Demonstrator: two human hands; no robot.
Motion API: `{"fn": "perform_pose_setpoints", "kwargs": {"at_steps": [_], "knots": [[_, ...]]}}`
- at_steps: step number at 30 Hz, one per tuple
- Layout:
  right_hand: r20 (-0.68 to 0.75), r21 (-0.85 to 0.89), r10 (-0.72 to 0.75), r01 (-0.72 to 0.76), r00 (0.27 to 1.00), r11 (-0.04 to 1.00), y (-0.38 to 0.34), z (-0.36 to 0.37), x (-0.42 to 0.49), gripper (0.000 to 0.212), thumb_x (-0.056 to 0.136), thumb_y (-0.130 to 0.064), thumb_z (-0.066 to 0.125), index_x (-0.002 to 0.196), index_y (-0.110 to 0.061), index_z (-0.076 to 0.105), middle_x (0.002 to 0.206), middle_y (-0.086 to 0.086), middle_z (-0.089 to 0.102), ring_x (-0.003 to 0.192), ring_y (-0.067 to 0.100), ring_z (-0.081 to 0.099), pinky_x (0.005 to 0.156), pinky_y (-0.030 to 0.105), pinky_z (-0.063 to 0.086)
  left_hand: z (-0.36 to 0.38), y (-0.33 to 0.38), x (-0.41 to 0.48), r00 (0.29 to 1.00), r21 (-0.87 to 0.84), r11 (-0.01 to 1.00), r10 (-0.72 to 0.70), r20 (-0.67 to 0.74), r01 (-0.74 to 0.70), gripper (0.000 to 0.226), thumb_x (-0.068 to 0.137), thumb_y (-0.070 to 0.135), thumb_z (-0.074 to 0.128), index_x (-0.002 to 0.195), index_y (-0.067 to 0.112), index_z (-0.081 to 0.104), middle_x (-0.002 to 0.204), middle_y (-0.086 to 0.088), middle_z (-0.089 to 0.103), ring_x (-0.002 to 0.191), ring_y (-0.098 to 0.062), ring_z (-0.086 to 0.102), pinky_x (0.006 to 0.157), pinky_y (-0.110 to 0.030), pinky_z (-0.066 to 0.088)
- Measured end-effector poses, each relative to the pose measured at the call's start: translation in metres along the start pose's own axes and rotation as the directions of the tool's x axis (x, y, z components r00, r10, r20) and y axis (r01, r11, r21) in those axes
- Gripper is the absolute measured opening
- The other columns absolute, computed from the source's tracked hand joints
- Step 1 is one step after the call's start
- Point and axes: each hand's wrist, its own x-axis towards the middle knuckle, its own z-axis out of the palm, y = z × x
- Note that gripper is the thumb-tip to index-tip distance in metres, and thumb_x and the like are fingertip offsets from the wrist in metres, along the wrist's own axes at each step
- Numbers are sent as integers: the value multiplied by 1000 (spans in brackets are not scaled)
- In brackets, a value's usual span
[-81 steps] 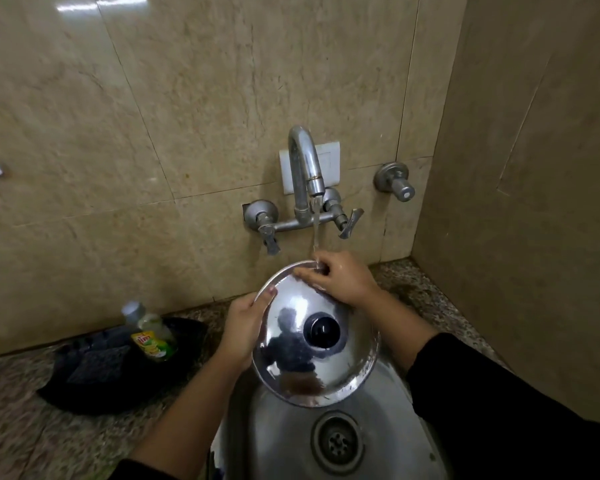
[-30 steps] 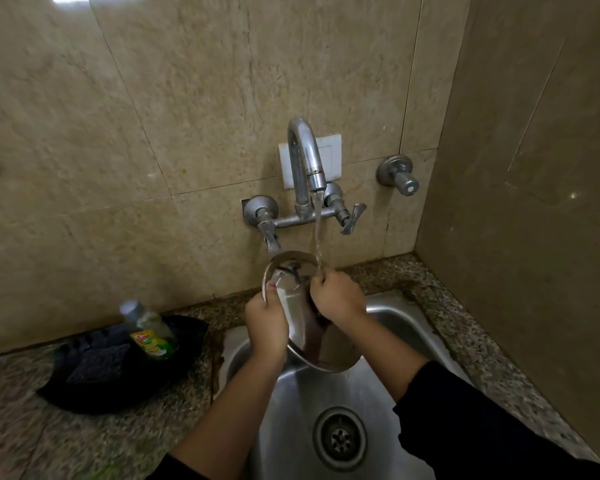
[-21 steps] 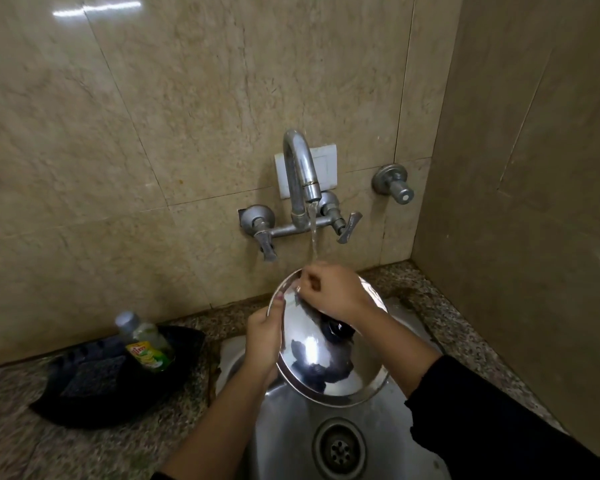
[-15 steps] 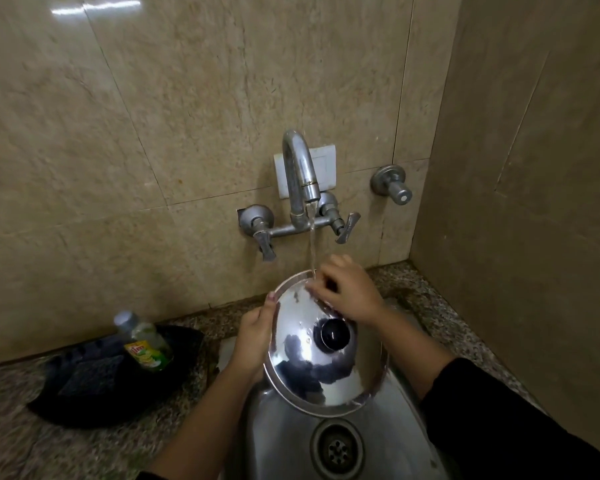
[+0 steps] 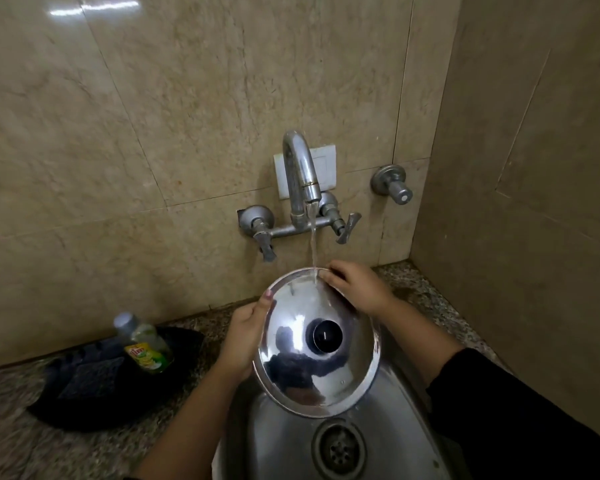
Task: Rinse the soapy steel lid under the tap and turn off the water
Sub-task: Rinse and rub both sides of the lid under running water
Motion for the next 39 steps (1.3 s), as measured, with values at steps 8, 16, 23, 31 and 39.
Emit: {"fn": "perform_pose_setpoints", "kwargs": {"at_steps": [8, 16, 23, 31, 39], "knots": [[-87, 60, 110, -105, 990, 993, -12, 11, -2, 45, 83, -65, 53, 90, -22, 64, 82, -7, 65, 75, 12, 61, 69, 37, 50, 8, -6, -6, 991, 3, 999, 52, -126, -52, 38, 95, 35, 50, 68, 14, 66, 61, 2, 67, 62, -16, 62, 60, -25, 50], [-149, -84, 123, -136, 981, 987, -21, 16, -8, 48, 80, -67, 57, 59, -24, 48, 59, -6, 54, 58, 13, 52, 54, 33, 37, -2, 3, 5, 985, -1, 995, -100, 140, 101, 33, 90, 34, 59, 90, 3, 71, 76, -9, 73, 73, -24, 68, 69, -30, 53], [-170, -194, -135, 101, 976, 976, -6, 27, -14, 33, 100, -39, 39, 122, -24, 59, 125, -1, 61, 118, 20, 53, 91, 35, 39, 2, -15, 1, 986, -142, 982, -141, -90, 128, 35, 89, 44, 57, 77, 16, 74, 86, -12, 75, 84, -31, 69, 82, -44, 54], [-128, -341, -11, -34, 992, 939, 10, 109, -116, 58, 100, -42, 16, 153, -22, 1, 161, -4, -1, 149, 10, -4, 121, 31, 5, 5, -38, -2, 908, -253, 950, -261, -327, 181, 33, 90, 40, 56, 74, 14, 69, 80, -10, 71, 81, -32, 67, 87, -53, 54], [90, -338, -323, 334, 942, 880, -4, 108, -128, 54, 100, -26, 38, 152, -23, 24, 160, -6, 19, 148, 10, 12, 119, 31, 13, 15, -29, -8, 870, -338, 926, -302, -391, 169, 37, 96, 36, 49, 72, 10, 61, 74, -10, 64, 63, -23, 60, 62, -31, 50]]}}
